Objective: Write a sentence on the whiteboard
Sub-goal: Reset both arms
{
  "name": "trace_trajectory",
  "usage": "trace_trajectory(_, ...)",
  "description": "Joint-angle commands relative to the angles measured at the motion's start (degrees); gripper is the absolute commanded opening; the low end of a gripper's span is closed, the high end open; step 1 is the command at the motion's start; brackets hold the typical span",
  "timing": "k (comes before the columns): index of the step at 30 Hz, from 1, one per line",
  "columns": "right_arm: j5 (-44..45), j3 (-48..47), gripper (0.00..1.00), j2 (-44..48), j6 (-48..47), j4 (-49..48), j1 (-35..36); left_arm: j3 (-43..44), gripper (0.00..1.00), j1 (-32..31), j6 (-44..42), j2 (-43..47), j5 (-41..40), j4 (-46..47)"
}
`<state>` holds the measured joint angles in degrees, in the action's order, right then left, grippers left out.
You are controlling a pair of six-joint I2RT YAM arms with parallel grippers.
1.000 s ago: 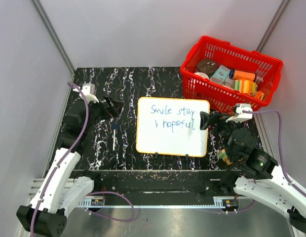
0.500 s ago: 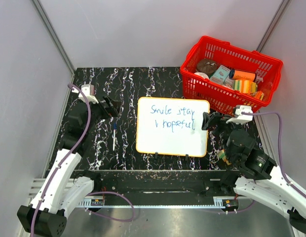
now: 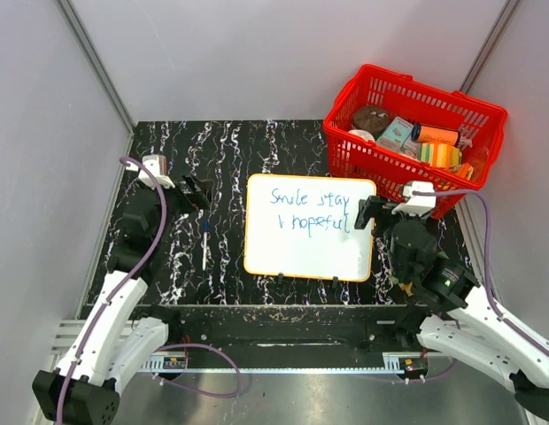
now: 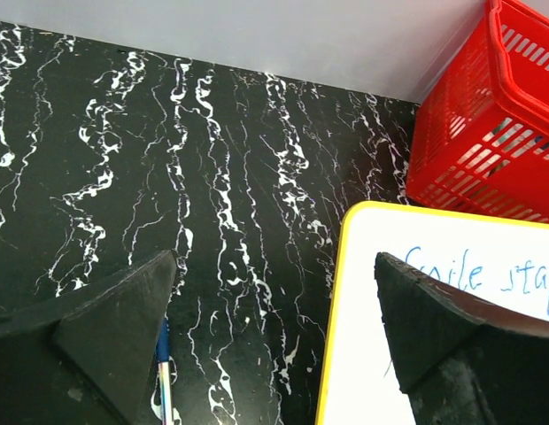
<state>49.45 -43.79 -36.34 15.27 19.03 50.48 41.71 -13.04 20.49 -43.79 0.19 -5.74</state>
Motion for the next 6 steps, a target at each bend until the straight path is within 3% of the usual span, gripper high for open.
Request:
trace_trajectory(1,-11.27,-0.15,1.0,-1.89,1.07,-4.08,-8.88,-2.25,0.99,0.21,-1.77,0.55,-4.14,7.3)
trace_trajectory(3,-21.87,-1.11,1.0,-4.26,3.1,-4.26,-17.47,-3.21,0.99,0.21,-2.47,0.11,-3.97,8.28)
trace_trajectory(6,-31.05,-2.26,1.0,-8.21,5.38,-5.13,-26.18,-4.27,0.99,0.21,-3.52,0.19,-4.49,9.86)
